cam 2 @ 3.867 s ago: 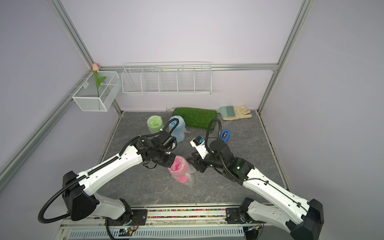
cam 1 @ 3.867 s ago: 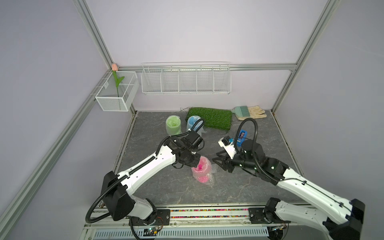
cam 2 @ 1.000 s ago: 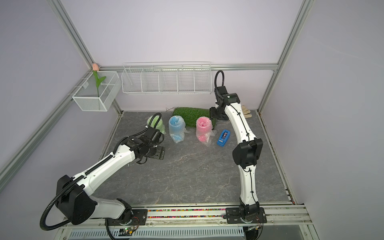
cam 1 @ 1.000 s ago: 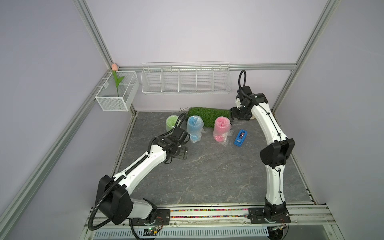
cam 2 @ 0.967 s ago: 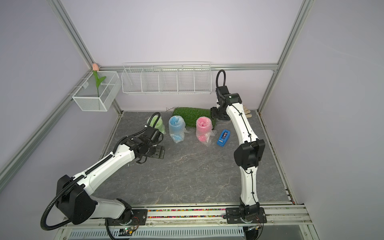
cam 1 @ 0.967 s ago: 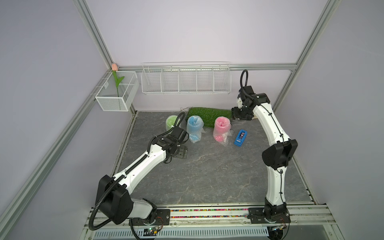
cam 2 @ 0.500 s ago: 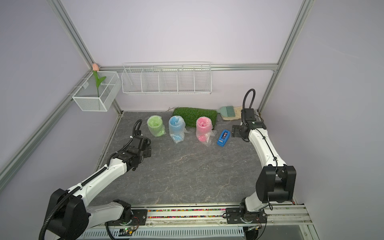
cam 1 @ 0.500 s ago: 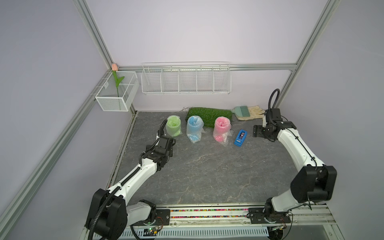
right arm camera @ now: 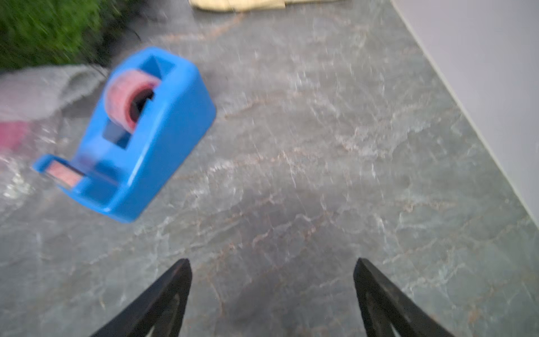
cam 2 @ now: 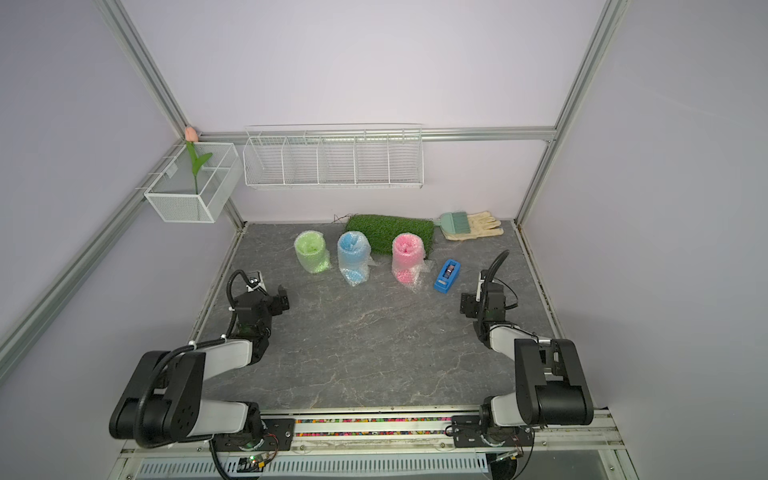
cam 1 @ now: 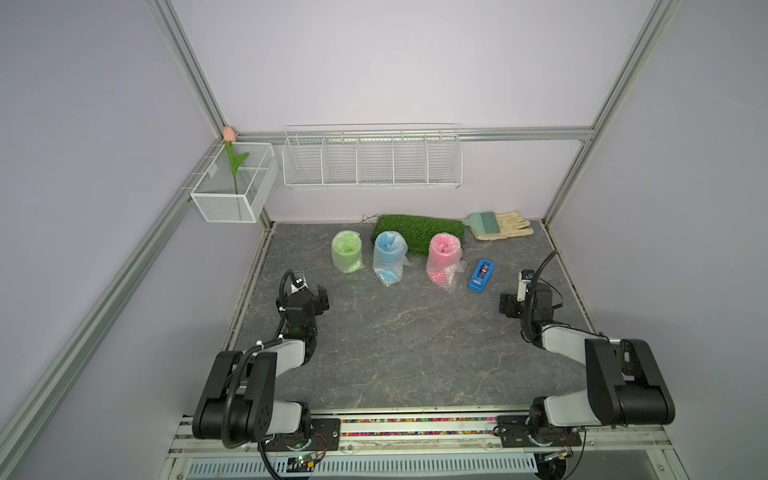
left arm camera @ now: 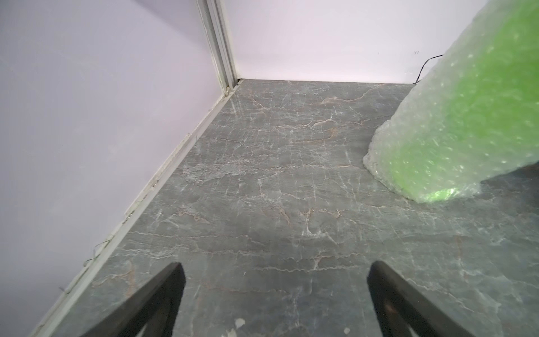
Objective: Wrap wine glasses in bubble wrap
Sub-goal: Reset both arms
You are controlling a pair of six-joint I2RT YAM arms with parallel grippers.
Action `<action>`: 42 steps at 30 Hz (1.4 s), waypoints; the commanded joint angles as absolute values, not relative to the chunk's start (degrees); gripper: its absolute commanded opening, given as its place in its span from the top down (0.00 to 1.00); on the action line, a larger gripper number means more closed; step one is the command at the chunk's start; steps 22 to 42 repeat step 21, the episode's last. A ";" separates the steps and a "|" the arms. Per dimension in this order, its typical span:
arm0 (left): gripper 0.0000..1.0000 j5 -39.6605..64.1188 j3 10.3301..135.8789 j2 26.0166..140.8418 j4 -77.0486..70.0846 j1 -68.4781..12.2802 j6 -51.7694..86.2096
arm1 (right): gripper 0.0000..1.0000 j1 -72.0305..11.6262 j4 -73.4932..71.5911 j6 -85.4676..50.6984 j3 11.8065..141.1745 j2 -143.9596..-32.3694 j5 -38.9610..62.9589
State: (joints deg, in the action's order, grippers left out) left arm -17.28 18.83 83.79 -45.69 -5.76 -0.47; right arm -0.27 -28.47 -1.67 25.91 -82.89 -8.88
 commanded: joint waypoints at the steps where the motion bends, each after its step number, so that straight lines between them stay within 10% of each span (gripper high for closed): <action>1: 0.00 -10.04 16.36 89.36 -64.58 -5.19 -2.63 | 0.10 0.00 -49.67 1.82 22.46 -87.77 -4.55; 5: 0.00 -11.03 23.36 86.88 -46.91 -4.63 -0.99 | 0.11 0.08 -50.40 1.89 21.91 -88.01 -4.29; 42: 0.01 -13.98 22.35 88.80 -52.03 -4.39 0.00 | 0.11 -0.11 -53.77 2.39 20.05 -87.57 -4.43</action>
